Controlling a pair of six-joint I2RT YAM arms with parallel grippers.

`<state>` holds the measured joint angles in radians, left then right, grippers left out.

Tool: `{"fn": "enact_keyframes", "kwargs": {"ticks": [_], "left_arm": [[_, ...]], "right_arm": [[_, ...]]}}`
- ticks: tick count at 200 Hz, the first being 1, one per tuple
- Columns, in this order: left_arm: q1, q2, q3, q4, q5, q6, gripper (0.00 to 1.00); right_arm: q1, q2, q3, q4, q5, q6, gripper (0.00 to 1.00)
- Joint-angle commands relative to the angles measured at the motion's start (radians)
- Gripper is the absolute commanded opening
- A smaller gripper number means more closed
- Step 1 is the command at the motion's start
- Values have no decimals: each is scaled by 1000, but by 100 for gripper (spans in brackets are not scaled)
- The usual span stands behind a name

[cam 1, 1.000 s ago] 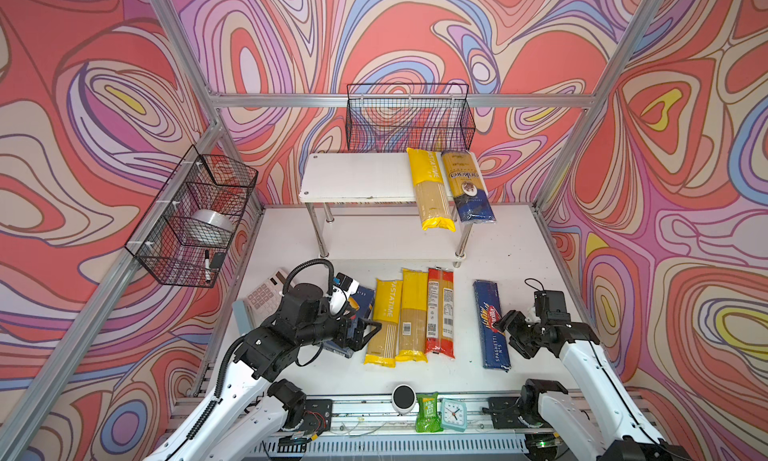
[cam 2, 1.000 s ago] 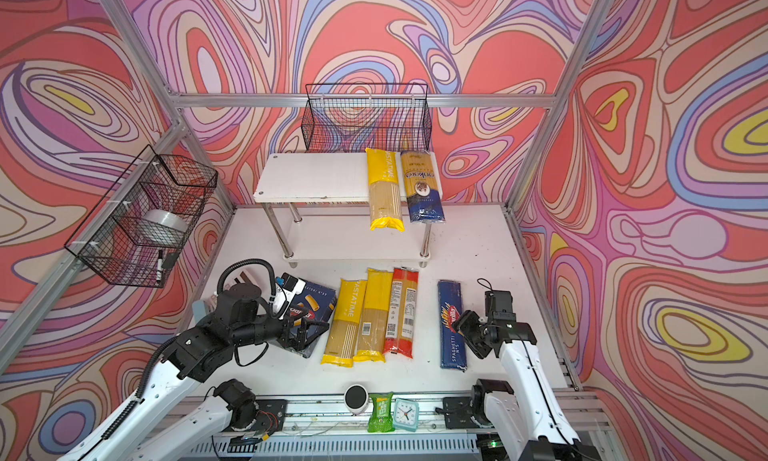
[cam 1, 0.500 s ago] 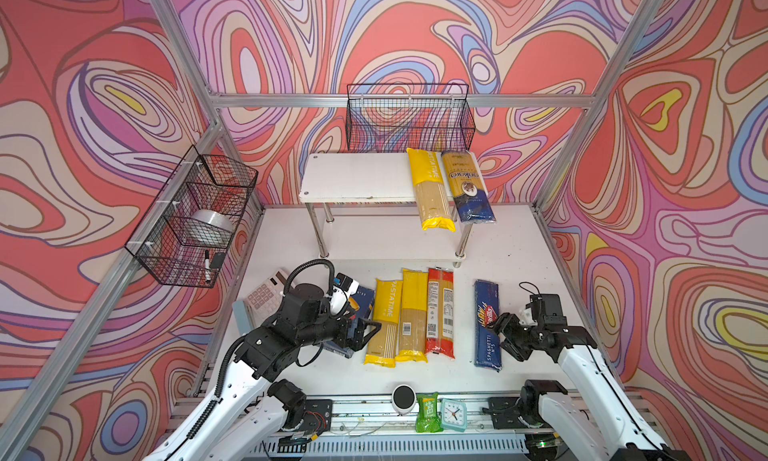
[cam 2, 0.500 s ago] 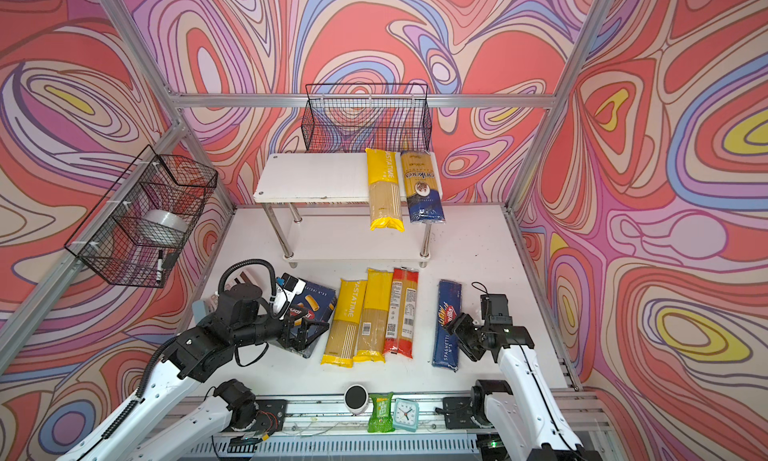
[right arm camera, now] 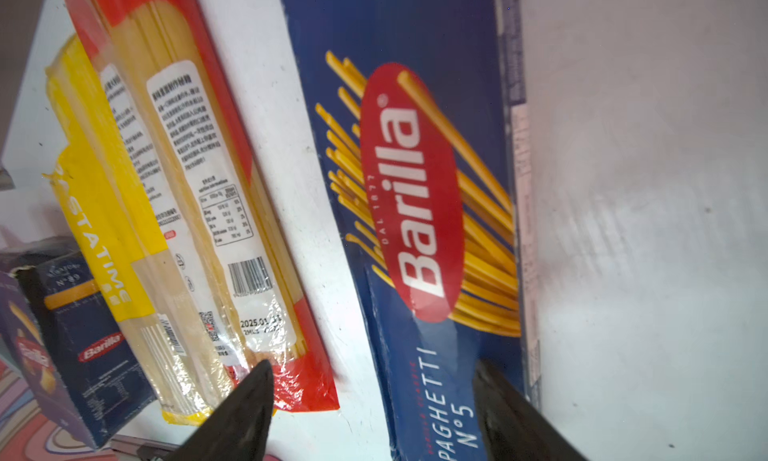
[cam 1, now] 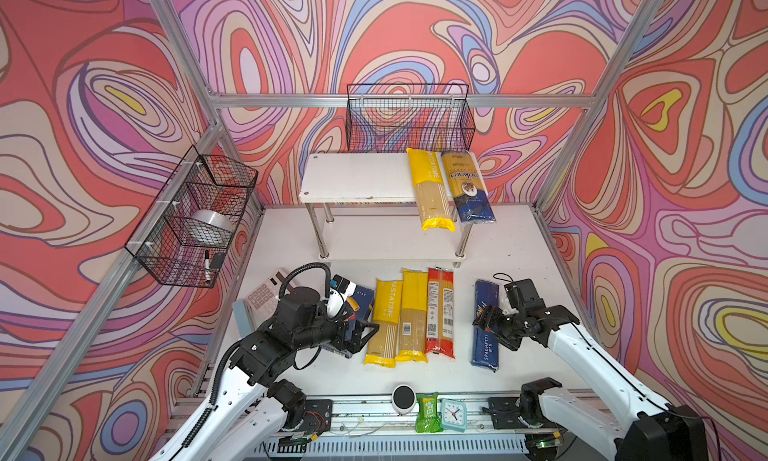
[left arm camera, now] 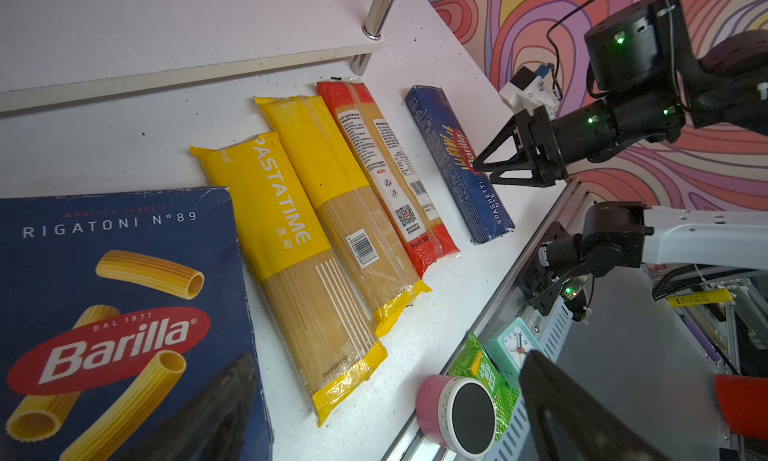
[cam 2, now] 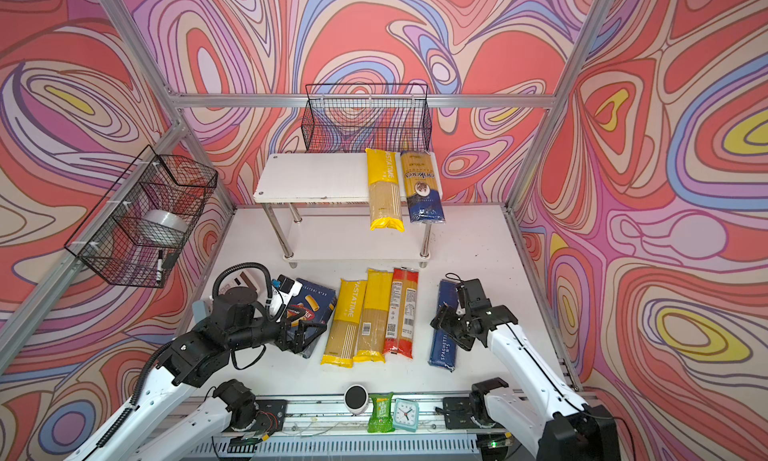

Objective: Place and organize the pasta boxes and bags onto the shelf
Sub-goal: 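Slide the Barilla spaghetti box toward the other pasta bags with the right gripper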

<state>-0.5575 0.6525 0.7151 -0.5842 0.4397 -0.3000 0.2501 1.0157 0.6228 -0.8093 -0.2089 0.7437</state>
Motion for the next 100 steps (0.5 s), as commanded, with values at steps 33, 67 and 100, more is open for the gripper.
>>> {"fn": "enact_keyframes", "kwargs": {"ticks": [33, 67, 100], "left_arm": [[-4, -1, 34, -68, 16, 42, 100], [-4, 12, 18, -47, 30, 48, 100], [-4, 44, 22, -44, 33, 50, 100]], "right_arm": [[76, 61, 83, -128, 264, 60, 78], [83, 74, 64, -101, 299, 67, 84], [95, 111, 47, -41, 303, 52, 89]]}}
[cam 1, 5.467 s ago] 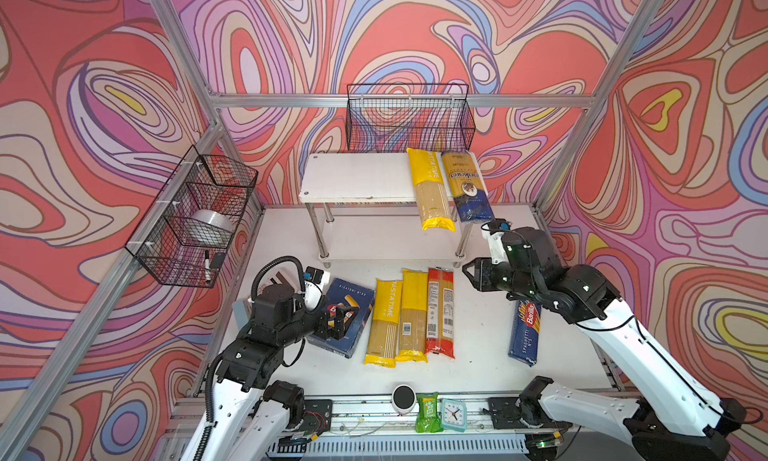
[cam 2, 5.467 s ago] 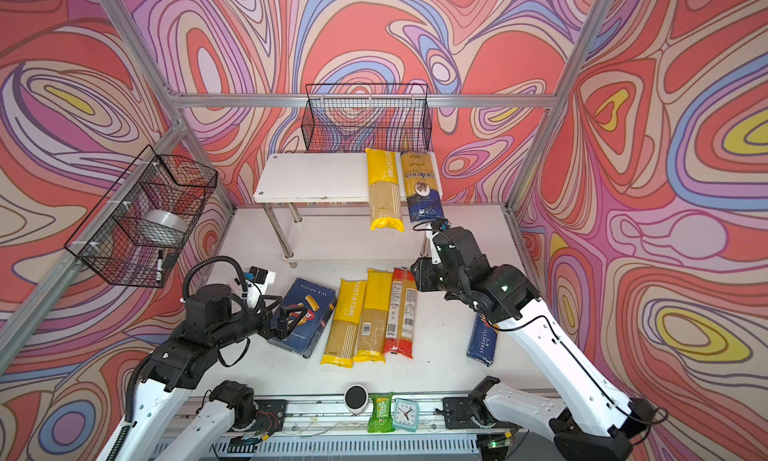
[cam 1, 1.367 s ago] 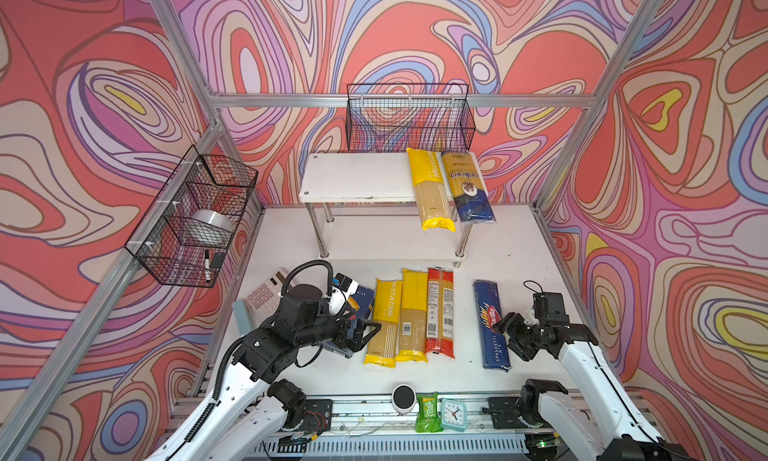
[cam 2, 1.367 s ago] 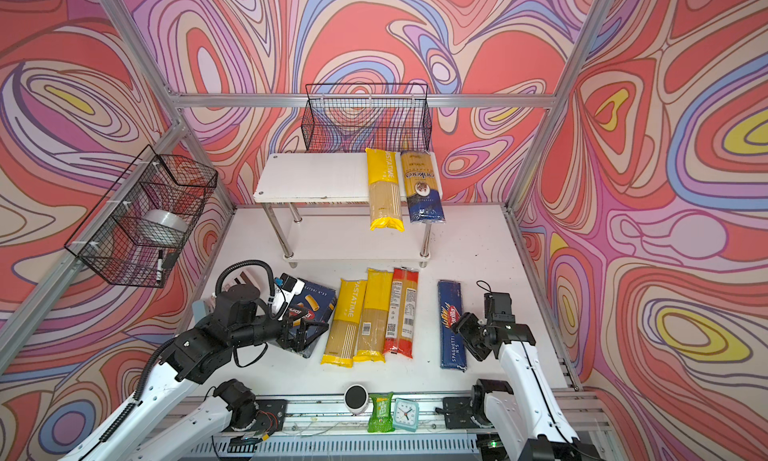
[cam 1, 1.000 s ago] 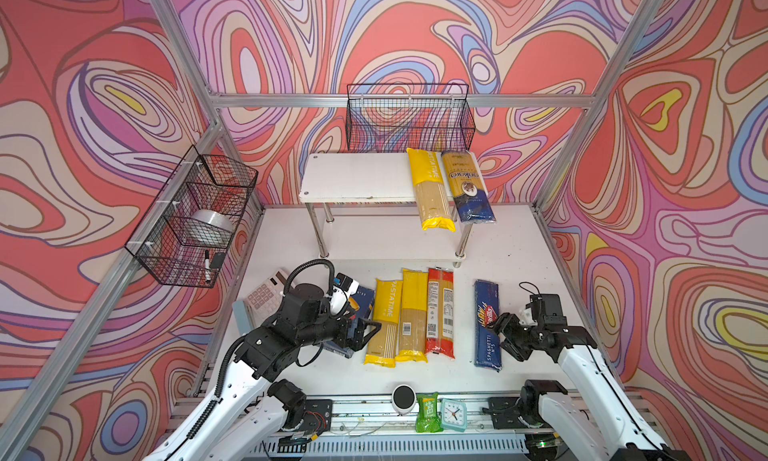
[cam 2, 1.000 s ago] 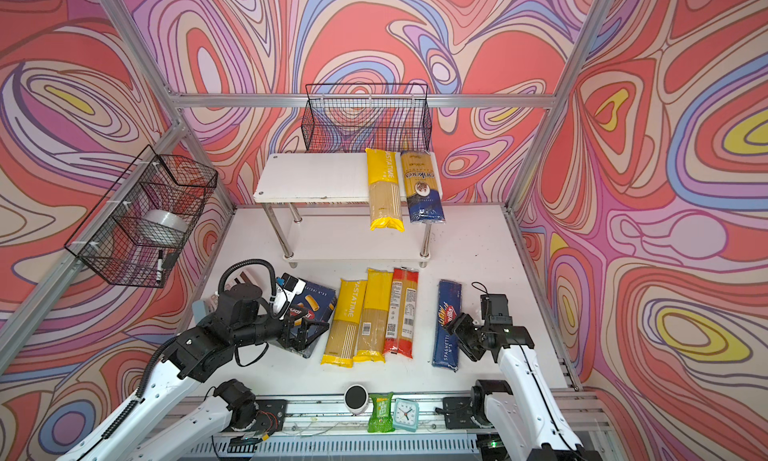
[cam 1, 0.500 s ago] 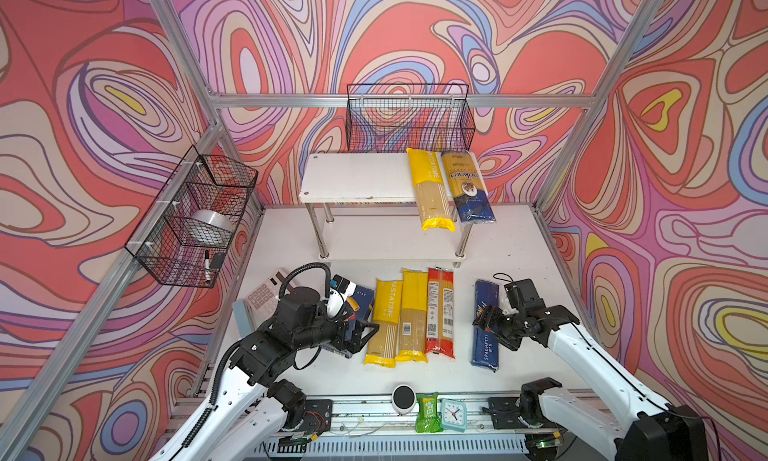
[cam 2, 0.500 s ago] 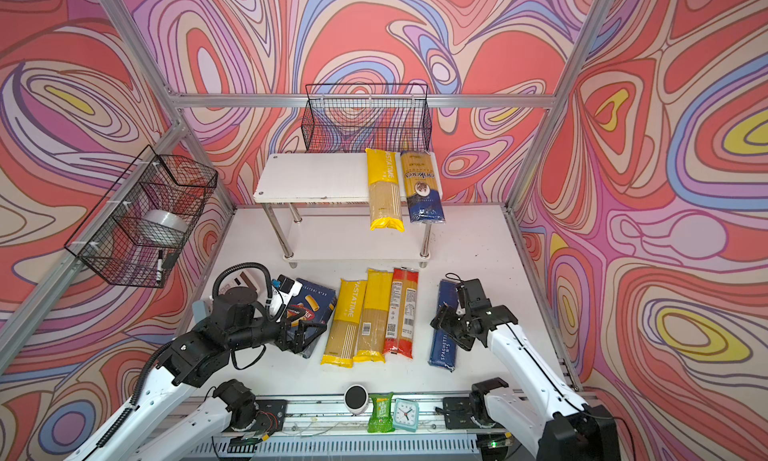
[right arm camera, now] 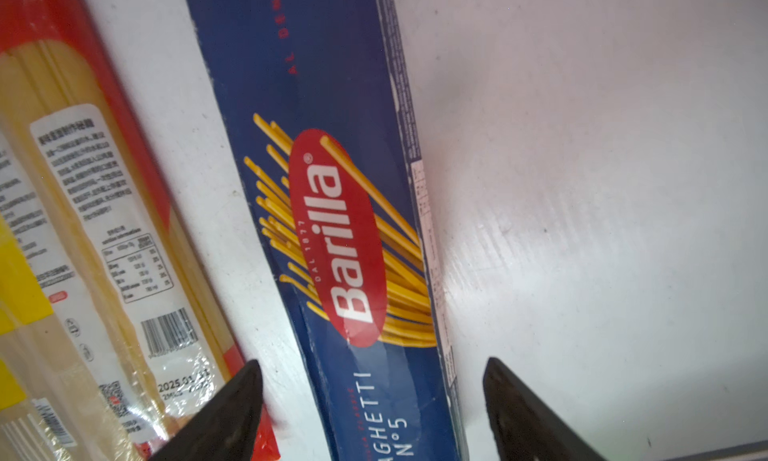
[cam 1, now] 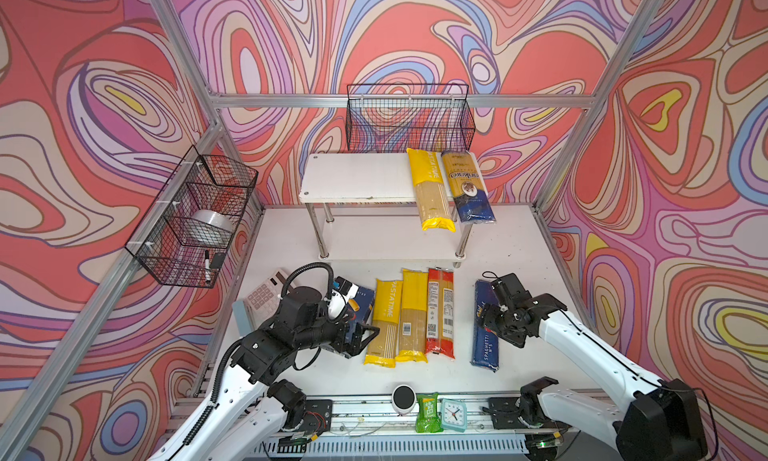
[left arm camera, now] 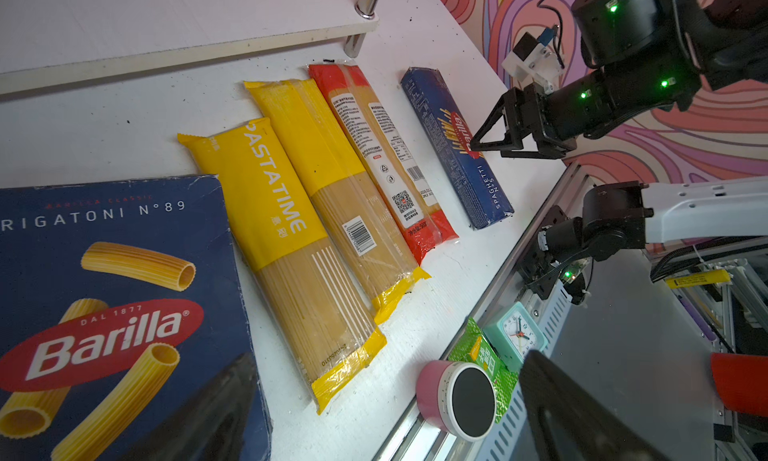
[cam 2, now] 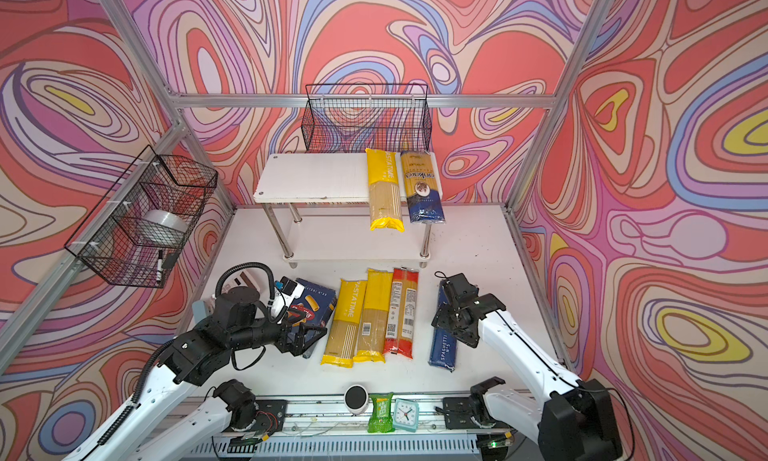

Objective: Place and organize the pasta boxes and bags onto the shelf
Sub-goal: 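Slide the Barilla spaghetti box toward the other pasta bags with the right gripper, then tilt the Barilla spaghetti box upright and lift it with the right gripper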

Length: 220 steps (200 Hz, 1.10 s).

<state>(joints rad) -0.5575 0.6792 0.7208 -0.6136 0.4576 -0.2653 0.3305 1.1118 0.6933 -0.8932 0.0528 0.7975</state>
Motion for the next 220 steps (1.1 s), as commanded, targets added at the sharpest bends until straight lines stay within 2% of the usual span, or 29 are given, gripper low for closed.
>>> {"fn": "enact_keyframes", "kwargs": {"ticks": [1, 28, 59, 91, 129, 191, 220], "left_arm": [[-4, 17, 17, -16, 15, 14, 100], [-4, 13, 12, -11, 4, 9, 100], [-4, 2, 10, -14, -6, 7, 100], [-4, 7, 10, -12, -8, 8, 100], [-4, 11, 11, -19, -21, 5, 100], [-4, 9, 13, -24, -48, -2, 100], [-4, 9, 16, -27, -48, 1, 100]], "right_arm": [[15, 14, -25, 45, 42, -2, 90], [15, 56, -47, 112, -9, -35, 91], [15, 111, -68, 141, -12, -44, 91], [16, 110, -112, 230, -87, -63, 91], [18, 115, -118, 239, -76, -55, 91], [54, 234, -82, 212, 8, -5, 90], [58, 245, -101, 242, -1, 4, 88]]}}
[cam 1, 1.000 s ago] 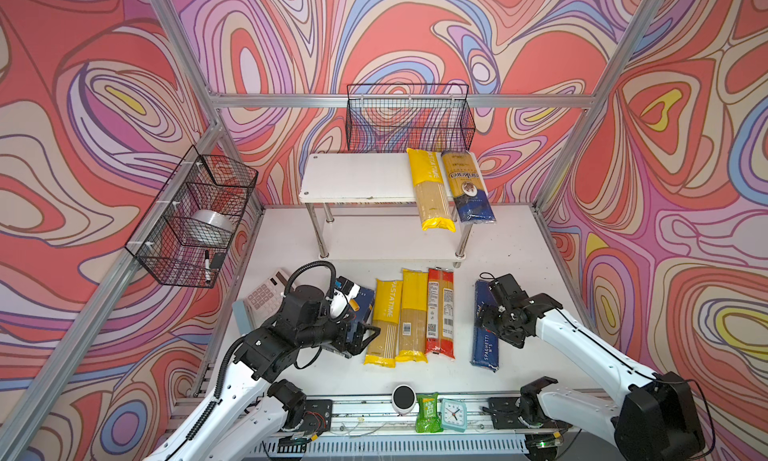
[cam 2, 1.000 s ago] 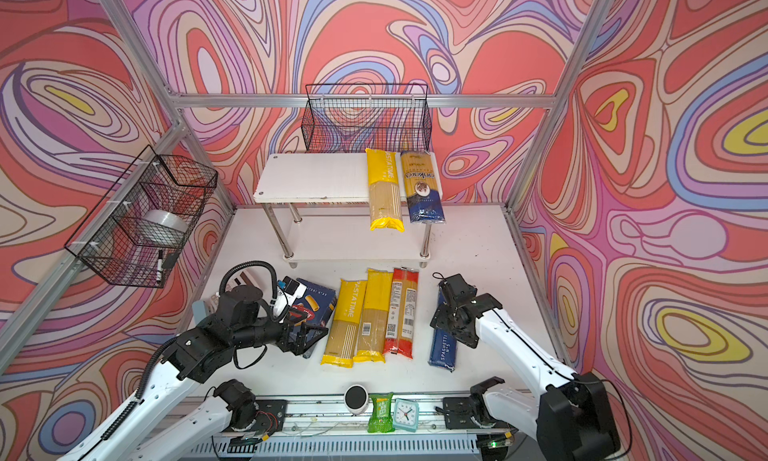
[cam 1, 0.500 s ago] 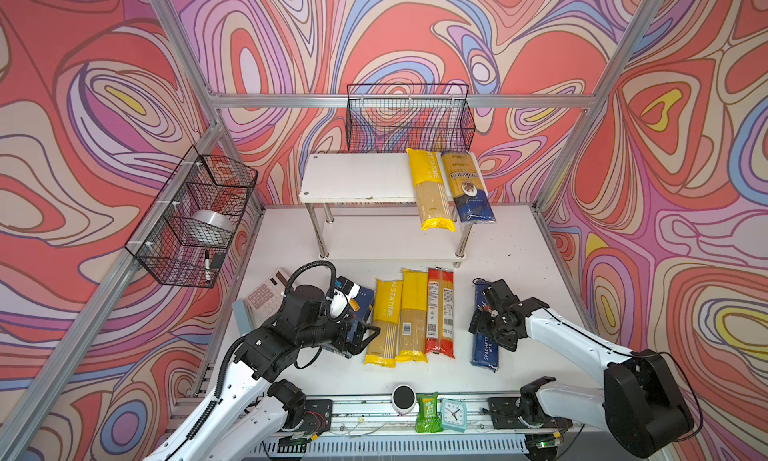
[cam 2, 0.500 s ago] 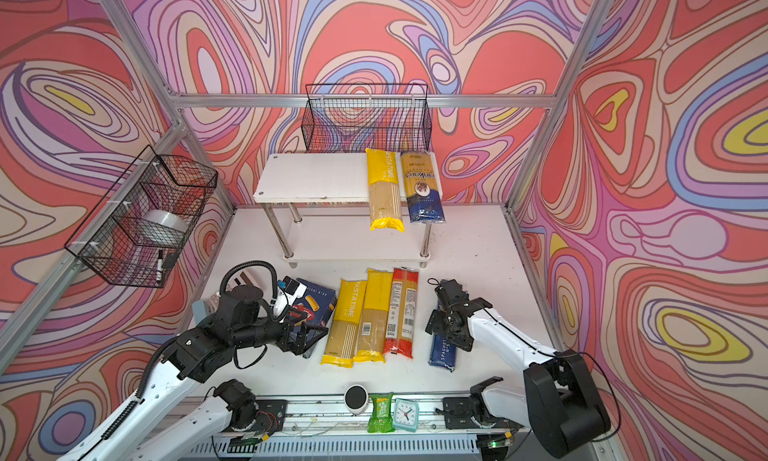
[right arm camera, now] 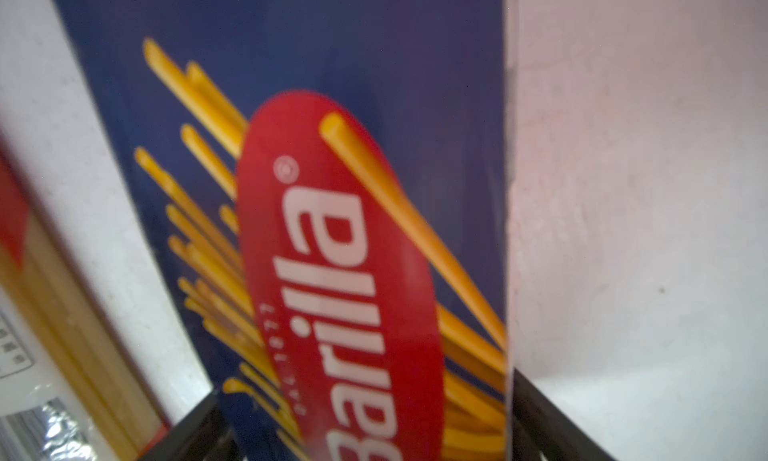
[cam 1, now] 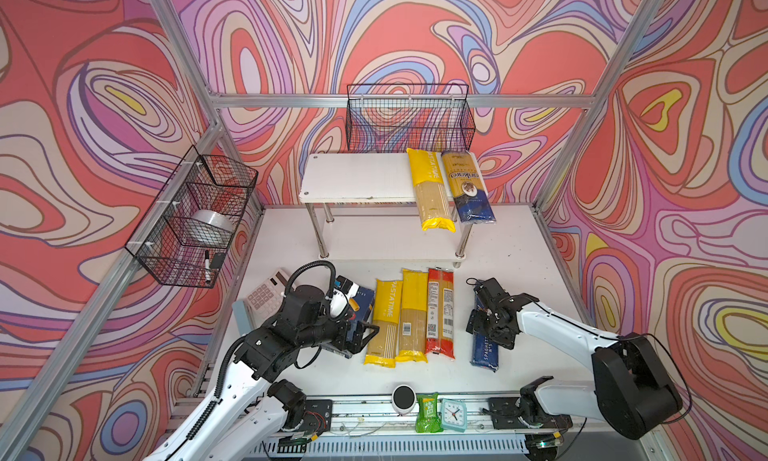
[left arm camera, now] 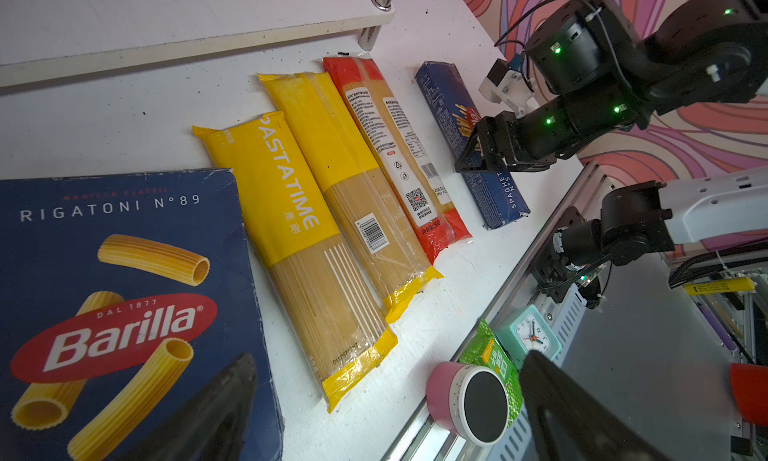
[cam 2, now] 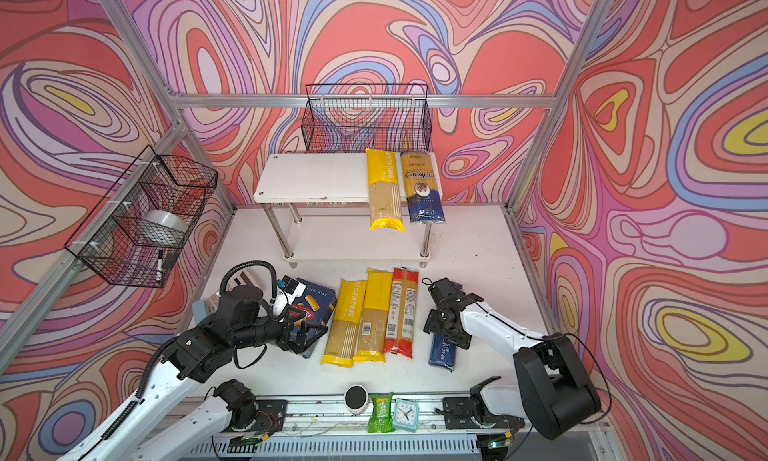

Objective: Place and organize the pasta boxes and bags onto the shelf
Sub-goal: 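Tilt the Barilla spaghetti box upright and lift it with the right gripper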

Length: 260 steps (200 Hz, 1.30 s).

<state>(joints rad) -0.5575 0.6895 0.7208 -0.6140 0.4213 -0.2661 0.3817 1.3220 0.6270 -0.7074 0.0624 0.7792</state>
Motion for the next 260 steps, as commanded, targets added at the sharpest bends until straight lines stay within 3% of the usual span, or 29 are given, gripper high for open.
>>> {"fn": "enact_keyframes", "kwargs": {"ticks": [1, 111, 184, 236, 260], "left_arm": [[-4, -1, 16, -27, -12, 2, 100], [-4, -13, 14, -27, -26, -1, 100], [-4, -13, 20, -40, -50, -2, 100], [-4, -26, 17, -40, -68, -5, 100], [-4, -30, 23, -47, -76, -2, 100]], "right_arm": [[8, 35, -34, 58, -11, 22, 87], [25, -1, -46, 84, -34, 5, 66], [34, -107, 6, -7, -5, 3, 52], [41, -221, 67, -120, -5, -35, 28], [42, -273, 106, -156, 10, -39, 22]]}}
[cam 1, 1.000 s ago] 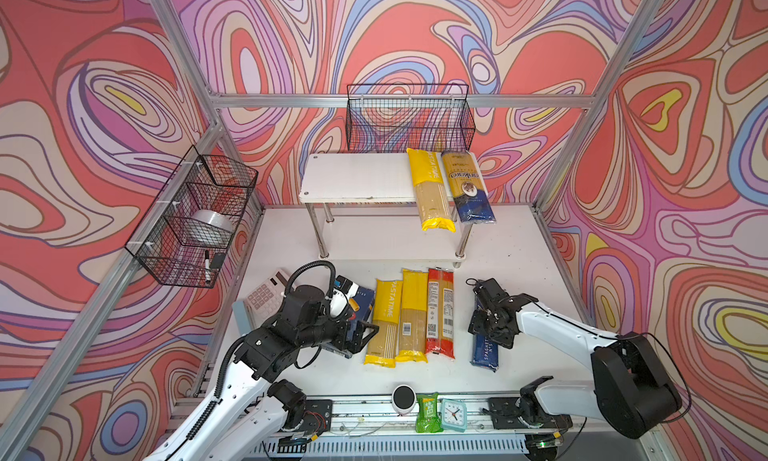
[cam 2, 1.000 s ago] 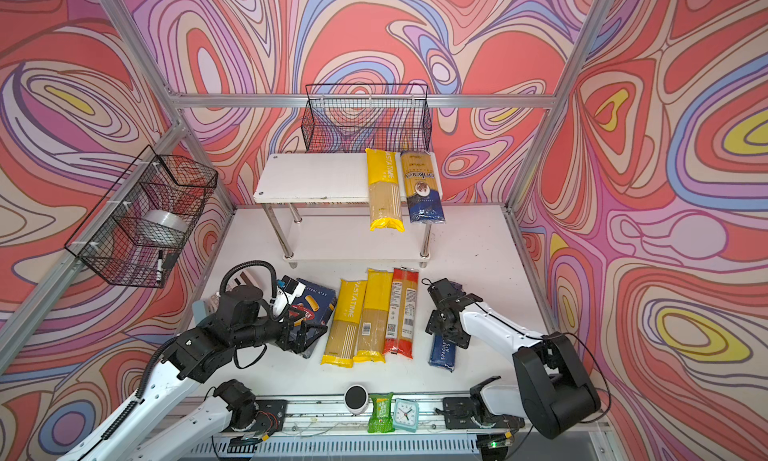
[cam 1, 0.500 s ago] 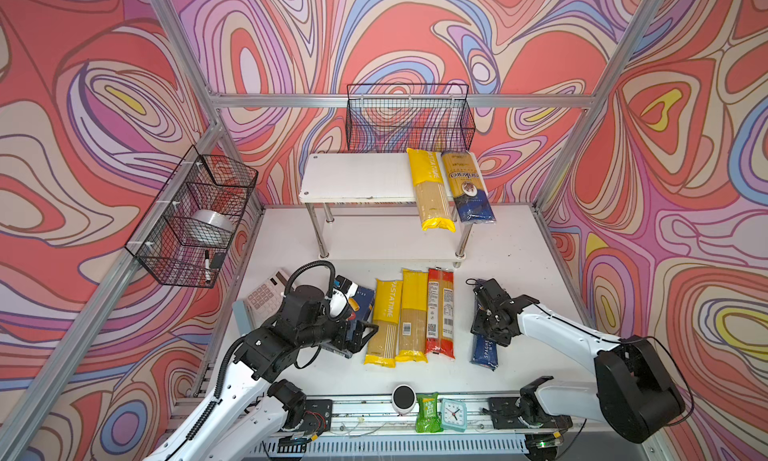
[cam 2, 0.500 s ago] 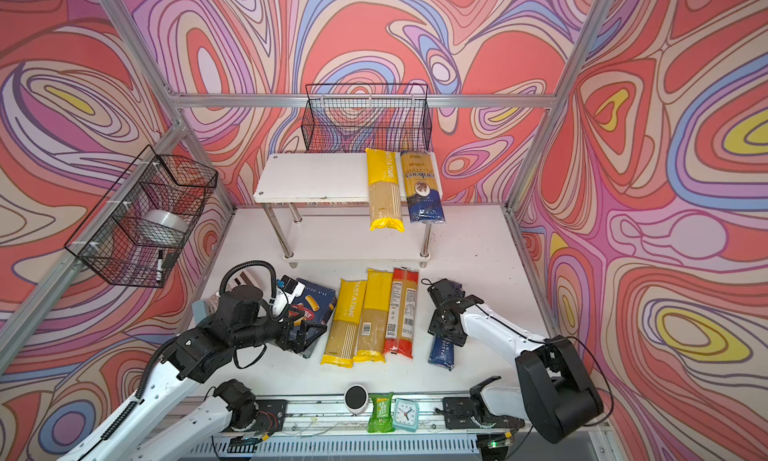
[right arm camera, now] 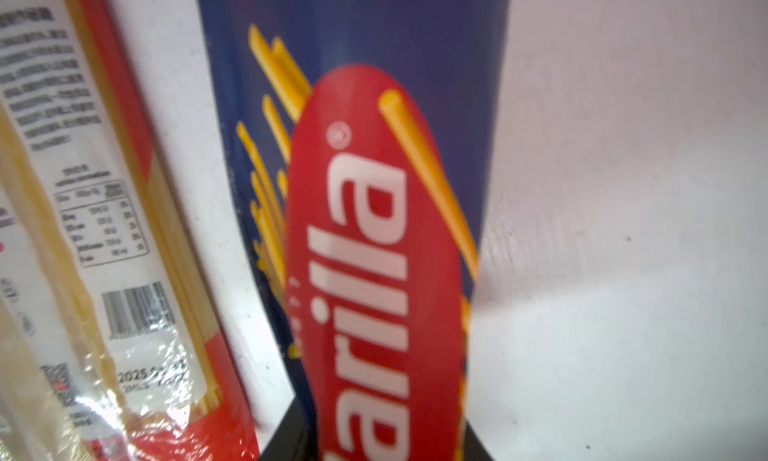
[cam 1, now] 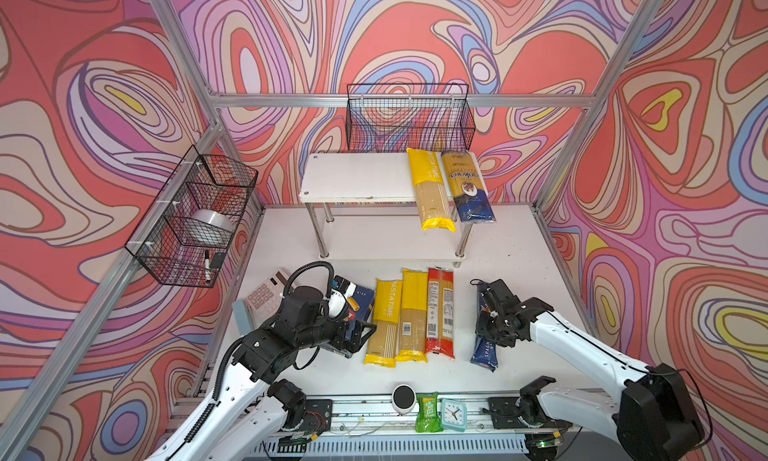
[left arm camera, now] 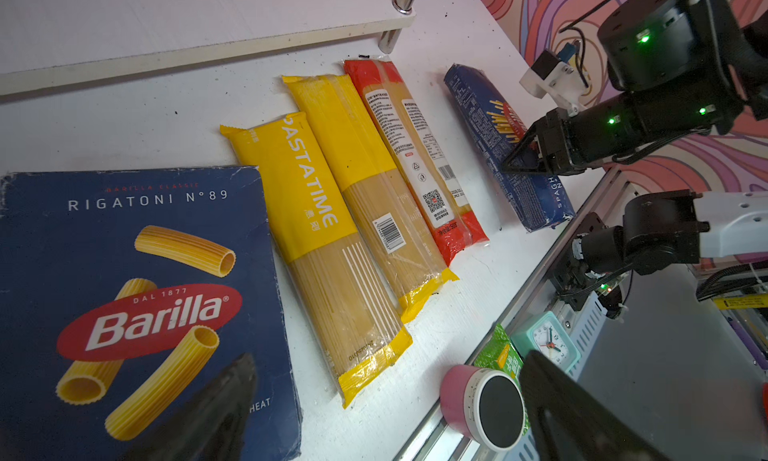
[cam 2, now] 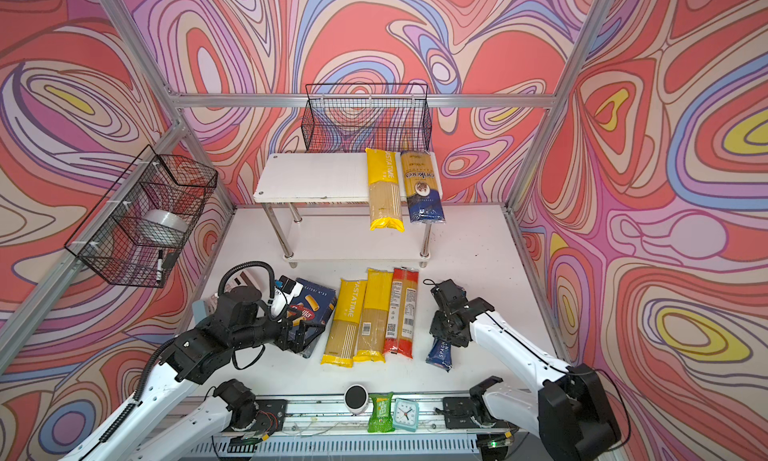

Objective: Place and organize the pasta boxes and bags onto the shelf
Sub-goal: 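Tilt the Barilla spaghetti box upright and lift it with the right gripper, then carry the upright Barilla box over the shelf top with the right gripper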

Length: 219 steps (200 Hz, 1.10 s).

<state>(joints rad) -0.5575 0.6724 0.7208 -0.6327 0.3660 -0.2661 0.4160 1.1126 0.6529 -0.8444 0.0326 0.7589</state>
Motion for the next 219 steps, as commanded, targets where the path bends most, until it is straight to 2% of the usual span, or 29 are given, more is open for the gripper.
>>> {"fn": "enact_keyframes", "kwargs": {"ticks": [1, 56, 133, 174, 219], "left_arm": [[-4, -13, 24, -28, -21, -2, 100], [-4, -46, 93, -81, -102, 55, 100], [-2, -153, 72, -75, -263, 66, 100], [-2, -152, 74, -84, -277, 69, 100], [-3, -138, 77, -85, -261, 71, 100]], "right_arm": [[7, -66, 83, -20, 39, -18, 22], [7, -77, 300, -171, 86, -72, 19], [7, -48, 648, -306, 122, -168, 18], [7, 15, 839, -400, 171, -213, 18], [7, 103, 1049, -452, 174, -258, 17]]}}
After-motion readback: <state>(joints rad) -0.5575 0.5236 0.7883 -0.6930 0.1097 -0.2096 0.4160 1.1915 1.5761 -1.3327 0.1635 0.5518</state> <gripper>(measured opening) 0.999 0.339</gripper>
